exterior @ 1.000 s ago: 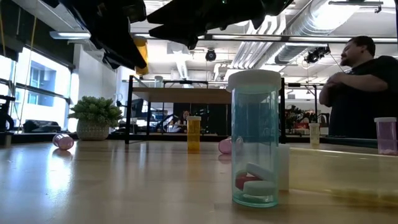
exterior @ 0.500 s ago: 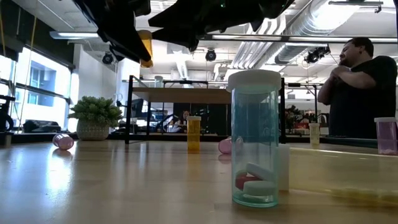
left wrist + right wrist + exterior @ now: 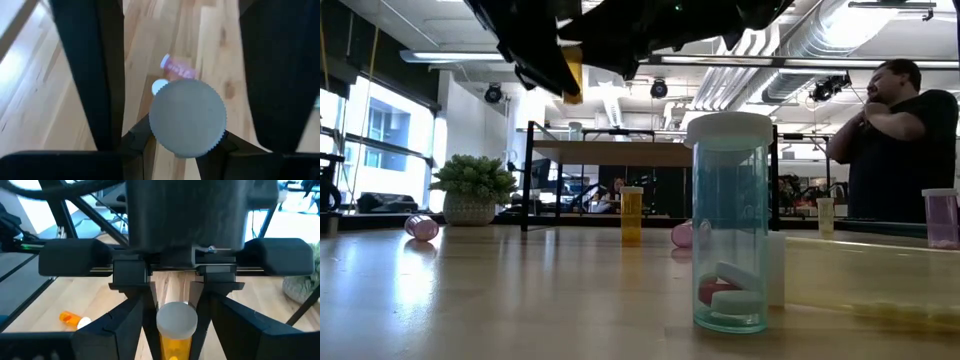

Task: Pick and place medicine bottles onto shelf by color
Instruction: Put the bottom left orange pill bottle on the shelf

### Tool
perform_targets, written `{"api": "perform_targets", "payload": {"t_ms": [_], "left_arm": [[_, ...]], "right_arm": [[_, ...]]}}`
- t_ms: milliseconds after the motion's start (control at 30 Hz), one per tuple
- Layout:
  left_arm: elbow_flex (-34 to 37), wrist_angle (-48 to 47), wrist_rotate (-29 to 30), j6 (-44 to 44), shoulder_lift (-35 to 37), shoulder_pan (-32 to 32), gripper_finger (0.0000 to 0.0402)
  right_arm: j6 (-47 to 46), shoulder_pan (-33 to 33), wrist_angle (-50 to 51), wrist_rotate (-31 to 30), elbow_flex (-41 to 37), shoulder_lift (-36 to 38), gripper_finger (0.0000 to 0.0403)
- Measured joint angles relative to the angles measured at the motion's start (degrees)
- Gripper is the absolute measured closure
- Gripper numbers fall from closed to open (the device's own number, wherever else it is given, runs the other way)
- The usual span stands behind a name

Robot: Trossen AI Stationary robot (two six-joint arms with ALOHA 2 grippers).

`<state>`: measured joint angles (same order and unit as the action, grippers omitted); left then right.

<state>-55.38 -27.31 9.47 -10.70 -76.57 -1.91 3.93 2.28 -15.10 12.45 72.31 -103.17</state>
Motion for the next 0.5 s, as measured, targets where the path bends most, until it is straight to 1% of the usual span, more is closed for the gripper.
{"api": "perform_targets", "payload": {"t_ms": [167, 367, 500], "left_arm": [[-0.25, -0.63, 0.0, -0.01, -2.11, 0.0, 0.0305], [-0.25, -0.24, 0.03, 0.0, -2.24, 0.0, 0.0305], [-0.26, 0.38, 0.16, -0.02, -2.24, 0.0, 0.0305]], "right_arm": [[0.0, 0.0, 2.49, -0.02, 0.0, 0.06, 0.0187], [-0.05, -0.04, 3.04, -0.02, 0.0, 0.11, 0.0187], [-1.36, -0.04, 5.29, -0.04, 0.04, 0.11, 0.0187]]}}
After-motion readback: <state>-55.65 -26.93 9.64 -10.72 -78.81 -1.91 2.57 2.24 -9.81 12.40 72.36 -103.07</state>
